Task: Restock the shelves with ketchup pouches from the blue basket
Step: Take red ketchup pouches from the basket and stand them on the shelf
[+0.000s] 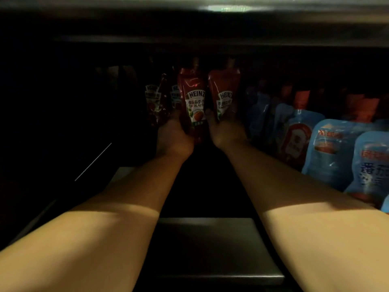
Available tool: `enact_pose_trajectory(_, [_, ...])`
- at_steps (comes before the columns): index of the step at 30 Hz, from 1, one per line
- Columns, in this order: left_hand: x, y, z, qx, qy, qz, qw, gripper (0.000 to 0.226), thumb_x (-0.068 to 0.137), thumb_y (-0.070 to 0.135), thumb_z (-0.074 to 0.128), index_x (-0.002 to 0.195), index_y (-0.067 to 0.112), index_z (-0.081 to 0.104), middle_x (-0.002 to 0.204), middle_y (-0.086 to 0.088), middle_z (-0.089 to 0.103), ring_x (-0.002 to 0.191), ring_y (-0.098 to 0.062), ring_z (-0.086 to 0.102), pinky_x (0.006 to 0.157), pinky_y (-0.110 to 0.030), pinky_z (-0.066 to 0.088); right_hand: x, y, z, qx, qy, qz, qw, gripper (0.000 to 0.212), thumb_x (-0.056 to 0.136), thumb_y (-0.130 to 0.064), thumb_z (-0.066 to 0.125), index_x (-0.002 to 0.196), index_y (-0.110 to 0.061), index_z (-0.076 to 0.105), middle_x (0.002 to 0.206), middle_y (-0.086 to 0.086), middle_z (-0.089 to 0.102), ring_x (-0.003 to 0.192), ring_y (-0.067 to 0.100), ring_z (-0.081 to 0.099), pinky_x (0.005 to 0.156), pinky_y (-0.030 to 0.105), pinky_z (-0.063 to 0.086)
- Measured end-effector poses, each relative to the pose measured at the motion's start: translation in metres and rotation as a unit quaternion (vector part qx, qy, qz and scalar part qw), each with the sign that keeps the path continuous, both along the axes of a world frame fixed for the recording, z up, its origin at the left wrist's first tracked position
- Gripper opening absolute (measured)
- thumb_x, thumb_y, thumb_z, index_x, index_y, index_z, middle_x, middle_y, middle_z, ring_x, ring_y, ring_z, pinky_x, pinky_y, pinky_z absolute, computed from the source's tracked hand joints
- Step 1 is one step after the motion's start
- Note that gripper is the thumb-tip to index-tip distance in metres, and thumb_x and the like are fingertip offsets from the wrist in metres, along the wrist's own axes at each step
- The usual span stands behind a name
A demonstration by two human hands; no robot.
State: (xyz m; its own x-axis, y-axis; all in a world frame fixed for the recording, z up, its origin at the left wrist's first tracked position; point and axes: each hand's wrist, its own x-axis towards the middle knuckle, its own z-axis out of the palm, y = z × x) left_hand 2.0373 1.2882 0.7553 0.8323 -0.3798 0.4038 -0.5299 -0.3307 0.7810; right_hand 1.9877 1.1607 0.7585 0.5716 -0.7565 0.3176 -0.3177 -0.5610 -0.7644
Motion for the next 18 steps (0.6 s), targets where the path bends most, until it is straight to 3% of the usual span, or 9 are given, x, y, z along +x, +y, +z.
enact_pose_trajectory(4, [-0.002, -0.002, -0.001, -0.005, -0.007, -0.011, 1.0, 0.05, 0.096, 0.027, 0.063, 0.143, 0.024, 0.047, 0.136, -0.006, 0.06, 0.125, -0.028, 0.056, 0.094, -0.025, 0.037, 0.004, -0.002, 0.004, -0.025, 0.061, -0.059, 0.996, 0.085, 0.098, -0.068, 0.032, 0.159, -0.022, -0.007, 0.152, 0.021, 0.041, 0.132, 0.041, 0.047, 0.104, 0.05, 0.042])
enact_pose_trajectory(8, [0.0, -0.004, 0.001, 0.035, -0.012, -0.024, 0.999, 0.055, 0.094, 0.031, 0.064, 0.145, 0.022, 0.046, 0.138, -0.008, 0.059, 0.125, -0.029, 0.056, 0.093, -0.023, 0.038, 0.008, 0.002, 0.002, -0.041, 0.061, -0.089, 0.993, 0.082, 0.099, -0.065, 0.031, 0.159, -0.021, -0.005, 0.155, 0.022, 0.034, 0.138, 0.042, 0.038, 0.109, 0.056, 0.035])
enact_pose_trajectory(11, [-0.001, -0.006, 0.001, 0.064, -0.008, -0.032, 0.997, 0.06, 0.093, 0.031, 0.066, 0.147, 0.02, 0.043, 0.141, -0.01, 0.056, 0.129, -0.03, 0.054, 0.103, -0.028, 0.043, 0.011, -0.004, 0.008, -0.001, 0.064, -0.073, 0.995, 0.084, 0.099, -0.065, 0.032, 0.159, -0.02, -0.006, 0.158, 0.021, 0.03, 0.141, 0.042, 0.035, 0.113, 0.059, 0.031])
enact_pose_trajectory(14, [0.002, -0.006, 0.0, 0.071, 0.0, -0.026, 0.997, 0.063, 0.093, 0.029, 0.065, 0.15, 0.021, 0.04, 0.142, -0.01, 0.055, 0.128, -0.031, 0.055, 0.1, -0.027, 0.042, 0.012, -0.006, 0.01, 0.024, 0.076, -0.073, 0.994, 0.087, 0.099, -0.065, 0.03, 0.159, -0.014, -0.006, 0.162, 0.021, 0.023, 0.144, 0.041, 0.032, 0.115, 0.056, 0.031])
enact_pose_trajectory(18, [0.006, -0.005, -0.003, 0.024, 0.023, -0.035, 0.999, 0.074, 0.093, 0.029, 0.065, 0.155, 0.034, 0.026, 0.142, -0.008, 0.053, 0.127, -0.029, 0.054, 0.1, -0.029, 0.042, 0.009, 0.012, 0.001, -0.02, 0.009, -0.1, 0.995, 0.094, 0.098, -0.062, 0.042, 0.159, -0.016, -0.012, 0.163, 0.025, 0.01, 0.147, 0.044, 0.022, 0.114, 0.057, 0.029])
